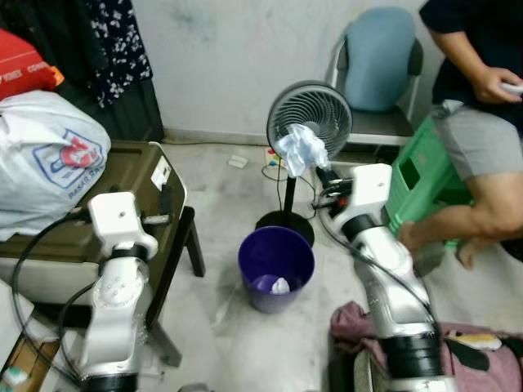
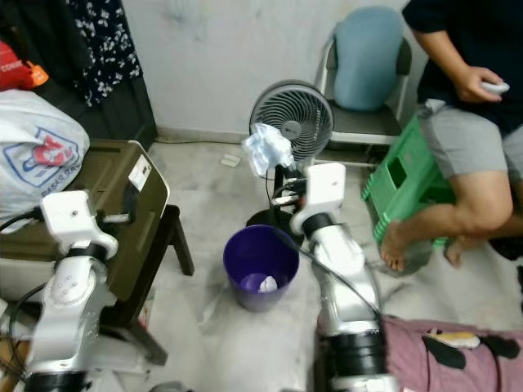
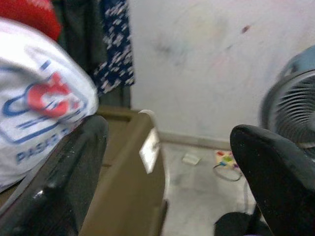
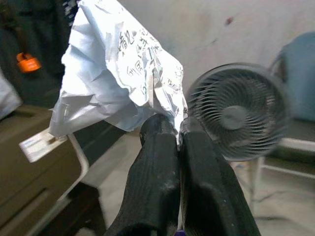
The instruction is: Clean up the room
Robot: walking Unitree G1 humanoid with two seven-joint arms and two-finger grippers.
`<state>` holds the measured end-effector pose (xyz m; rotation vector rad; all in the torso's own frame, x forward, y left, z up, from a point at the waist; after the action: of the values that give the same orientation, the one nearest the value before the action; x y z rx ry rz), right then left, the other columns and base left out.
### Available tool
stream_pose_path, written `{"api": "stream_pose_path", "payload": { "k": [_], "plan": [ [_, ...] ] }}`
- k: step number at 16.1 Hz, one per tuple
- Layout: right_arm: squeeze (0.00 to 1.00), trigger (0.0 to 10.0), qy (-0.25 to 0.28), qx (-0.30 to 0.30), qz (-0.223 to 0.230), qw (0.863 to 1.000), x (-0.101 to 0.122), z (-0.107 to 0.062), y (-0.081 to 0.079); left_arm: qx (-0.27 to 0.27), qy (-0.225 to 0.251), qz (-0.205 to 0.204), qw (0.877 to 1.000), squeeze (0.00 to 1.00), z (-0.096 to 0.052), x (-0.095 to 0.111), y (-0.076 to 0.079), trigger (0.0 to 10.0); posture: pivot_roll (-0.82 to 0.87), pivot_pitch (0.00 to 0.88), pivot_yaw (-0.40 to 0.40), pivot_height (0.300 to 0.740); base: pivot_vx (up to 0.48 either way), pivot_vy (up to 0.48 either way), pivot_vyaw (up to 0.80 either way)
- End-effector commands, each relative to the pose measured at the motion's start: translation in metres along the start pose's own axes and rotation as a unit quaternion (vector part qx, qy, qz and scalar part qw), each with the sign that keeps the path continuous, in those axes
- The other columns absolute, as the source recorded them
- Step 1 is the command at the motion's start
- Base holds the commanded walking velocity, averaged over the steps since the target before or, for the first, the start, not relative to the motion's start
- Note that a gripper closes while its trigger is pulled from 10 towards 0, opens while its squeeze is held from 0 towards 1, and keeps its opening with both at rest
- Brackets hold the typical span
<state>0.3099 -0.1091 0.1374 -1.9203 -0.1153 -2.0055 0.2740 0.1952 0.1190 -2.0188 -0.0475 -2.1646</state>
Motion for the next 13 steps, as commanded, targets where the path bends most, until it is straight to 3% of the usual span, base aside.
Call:
{"api": "stream_pose_path", "payload": {
  "k": [1, 6, 8, 13],
  "plan": [
    [0.0, 10.0, 0.006, -0.002, -0.004, 1.0, 0.0043, 0.0021, 0.0025, -0.005, 0.005, 0.001, 1.0, 0.0, 0.002, 0.003, 0.0024, 10.0, -0.05, 0.0, -0.037, 0.74, 0.322, 0.0, 0.0],
    [0.0, 10.0, 0.009, 0.003, -0.008, 1.0, 0.0046, 0.0024, 0.0007, -0.005, 0.004, 0.001, 1.0, 0.0, 0.0019, 0.003, 0.0029, 10.0, -0.05, 0.0, -0.036, 0.74, 0.327, 0.0, 0.0],
    [0.0, 10.0, 0.008, 0.002, -0.008, 1.0, 0.0045, 0.0027, 0.0007, -0.005, 0.005, 0.001, 1.0, 0.0, 0.002, 0.0031, 0.0028, 10.0, -0.05, 0.0, -0.036, 0.74, 0.332, 0.0, 0.8],
    [0.0, 10.0, 0.008, 0.001, -0.005, 1.0, 0.0039, 0.0036, 0.0009, -0.006, 0.005, 0.001, 1.0, 0.0, 0.0023, 0.0033, 0.0032, 10.0, -0.05, 0.0, -0.035, 0.74, 0.331, 0.0, 0.0]
  ]
}}
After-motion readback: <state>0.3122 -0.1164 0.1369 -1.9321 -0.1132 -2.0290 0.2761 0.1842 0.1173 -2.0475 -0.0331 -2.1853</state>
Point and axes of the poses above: a point about 5 cm out from each wrist's last joint towards the gripper, its own z axis pointing out of the wrist towards the gripper, its own x axis along the axis of the wrist's last joint, y = z × x, the point moved 1 cm from there along z, pointing out of the wrist towards the gripper, and after that the axes turned 6 degrees about z, right-handed, at the moved point
